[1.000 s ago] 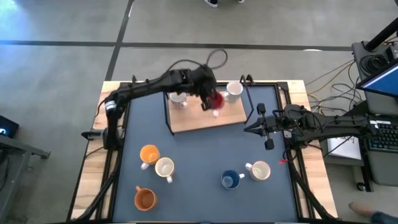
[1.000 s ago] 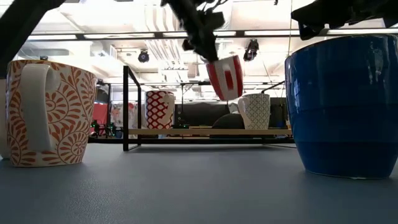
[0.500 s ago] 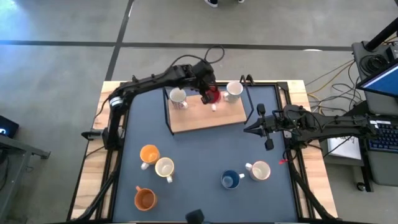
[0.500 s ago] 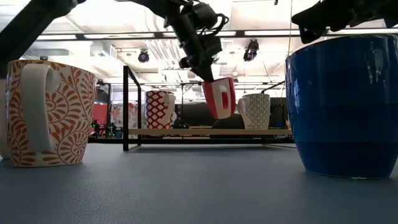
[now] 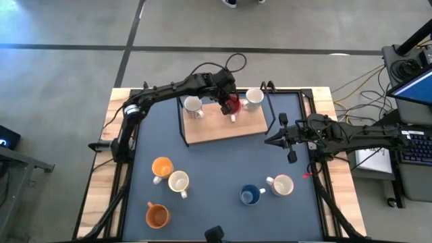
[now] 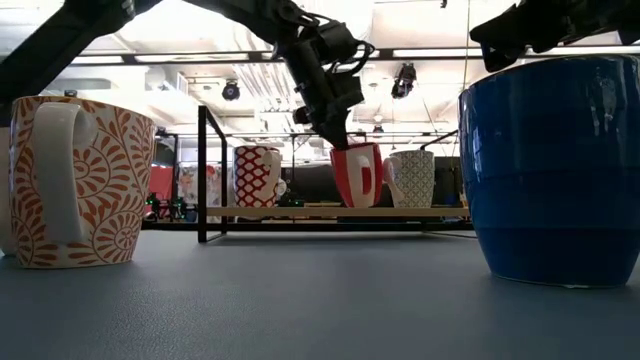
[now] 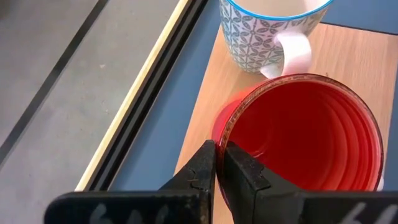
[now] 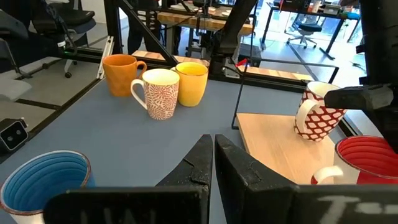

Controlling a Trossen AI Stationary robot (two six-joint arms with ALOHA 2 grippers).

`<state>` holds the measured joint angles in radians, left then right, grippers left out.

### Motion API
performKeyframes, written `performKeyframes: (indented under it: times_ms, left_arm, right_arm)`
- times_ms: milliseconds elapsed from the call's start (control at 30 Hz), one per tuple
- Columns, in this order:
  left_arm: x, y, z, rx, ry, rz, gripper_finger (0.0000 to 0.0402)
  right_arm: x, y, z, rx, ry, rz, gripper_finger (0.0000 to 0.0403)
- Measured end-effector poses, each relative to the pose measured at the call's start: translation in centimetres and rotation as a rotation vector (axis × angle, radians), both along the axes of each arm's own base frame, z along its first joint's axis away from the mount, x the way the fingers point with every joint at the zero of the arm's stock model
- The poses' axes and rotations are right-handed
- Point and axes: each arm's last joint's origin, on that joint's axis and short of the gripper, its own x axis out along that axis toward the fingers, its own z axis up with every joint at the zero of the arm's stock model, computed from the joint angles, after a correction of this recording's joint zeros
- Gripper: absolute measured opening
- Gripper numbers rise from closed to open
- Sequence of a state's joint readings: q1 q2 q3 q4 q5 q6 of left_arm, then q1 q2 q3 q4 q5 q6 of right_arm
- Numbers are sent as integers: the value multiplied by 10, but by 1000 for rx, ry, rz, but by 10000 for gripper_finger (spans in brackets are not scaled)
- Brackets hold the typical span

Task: Place coffee mugs
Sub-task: Put the red mug on the shelf

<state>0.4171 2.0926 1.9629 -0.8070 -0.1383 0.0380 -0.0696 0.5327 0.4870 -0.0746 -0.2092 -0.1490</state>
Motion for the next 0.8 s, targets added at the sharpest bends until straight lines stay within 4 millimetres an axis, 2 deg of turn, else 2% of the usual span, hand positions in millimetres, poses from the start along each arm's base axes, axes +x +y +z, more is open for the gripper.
performKeyframes:
  times_ms: [567,800]
  left_arm:
    - [0,1,0,1,-10,8,10]
    - [1,1,1,4,-19,9,28]
  right_arm:
    - [0,0,0,5,4,-1,9]
    - [0,0,0,11,5,-2,9]
